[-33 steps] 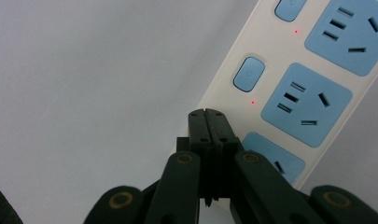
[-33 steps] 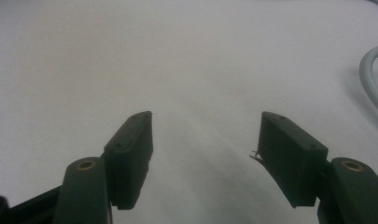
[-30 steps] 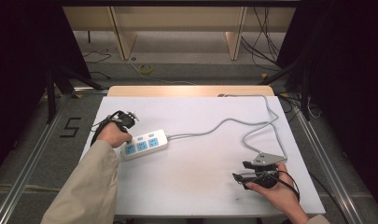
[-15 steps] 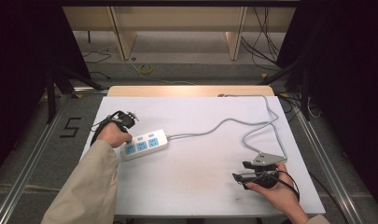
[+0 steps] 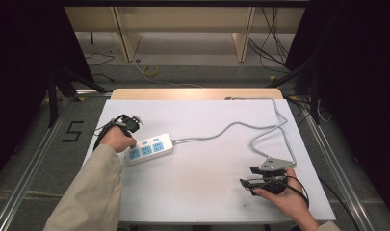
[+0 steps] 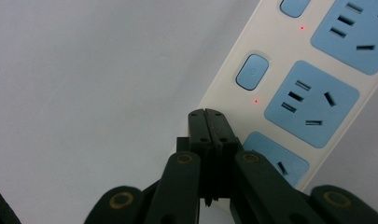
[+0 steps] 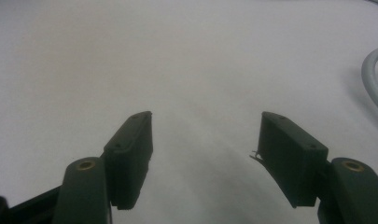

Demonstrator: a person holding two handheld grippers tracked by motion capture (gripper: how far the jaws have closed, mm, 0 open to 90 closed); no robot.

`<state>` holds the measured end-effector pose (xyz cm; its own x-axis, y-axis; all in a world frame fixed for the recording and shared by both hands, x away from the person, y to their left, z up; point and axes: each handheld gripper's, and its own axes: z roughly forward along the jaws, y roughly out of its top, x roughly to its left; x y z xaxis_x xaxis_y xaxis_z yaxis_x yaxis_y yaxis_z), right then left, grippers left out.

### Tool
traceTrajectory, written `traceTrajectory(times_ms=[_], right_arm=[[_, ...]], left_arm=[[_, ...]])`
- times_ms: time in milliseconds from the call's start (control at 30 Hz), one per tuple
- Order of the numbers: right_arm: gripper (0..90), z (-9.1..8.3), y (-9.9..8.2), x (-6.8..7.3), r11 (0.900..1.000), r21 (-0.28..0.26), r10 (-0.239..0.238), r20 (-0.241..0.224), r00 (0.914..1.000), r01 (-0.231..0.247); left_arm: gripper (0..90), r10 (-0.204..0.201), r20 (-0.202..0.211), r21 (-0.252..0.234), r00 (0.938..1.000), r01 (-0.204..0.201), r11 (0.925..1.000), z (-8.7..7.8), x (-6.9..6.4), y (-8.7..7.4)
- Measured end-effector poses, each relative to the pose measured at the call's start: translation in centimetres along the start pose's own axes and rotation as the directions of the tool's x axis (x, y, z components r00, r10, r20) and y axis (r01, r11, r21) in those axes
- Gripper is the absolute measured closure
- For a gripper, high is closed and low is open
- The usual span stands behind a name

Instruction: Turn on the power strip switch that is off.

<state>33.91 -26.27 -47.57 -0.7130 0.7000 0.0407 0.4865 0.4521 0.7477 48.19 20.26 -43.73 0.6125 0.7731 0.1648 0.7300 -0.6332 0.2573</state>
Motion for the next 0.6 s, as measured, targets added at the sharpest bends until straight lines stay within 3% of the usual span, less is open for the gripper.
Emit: traceTrajectory(times_ms=[233,600], right_arm=[[36.4,0.14,0.02,-0.02,1.0,0.005,-0.001,-0.002,1.0,0.001],[36.3,0.21,0.13,0.07,1.0,0.002,-0.005,-0.007,1.0,0.005]], left_arm=[[89.9,-0.01,0.016,-0.025,0.9998,0.01,0.9996,-0.01,0.22,-0.33],[89.9,0.053,-0.034,0.025,0.998,-0.052,0.9983,0.05,-0.51,0.32]])
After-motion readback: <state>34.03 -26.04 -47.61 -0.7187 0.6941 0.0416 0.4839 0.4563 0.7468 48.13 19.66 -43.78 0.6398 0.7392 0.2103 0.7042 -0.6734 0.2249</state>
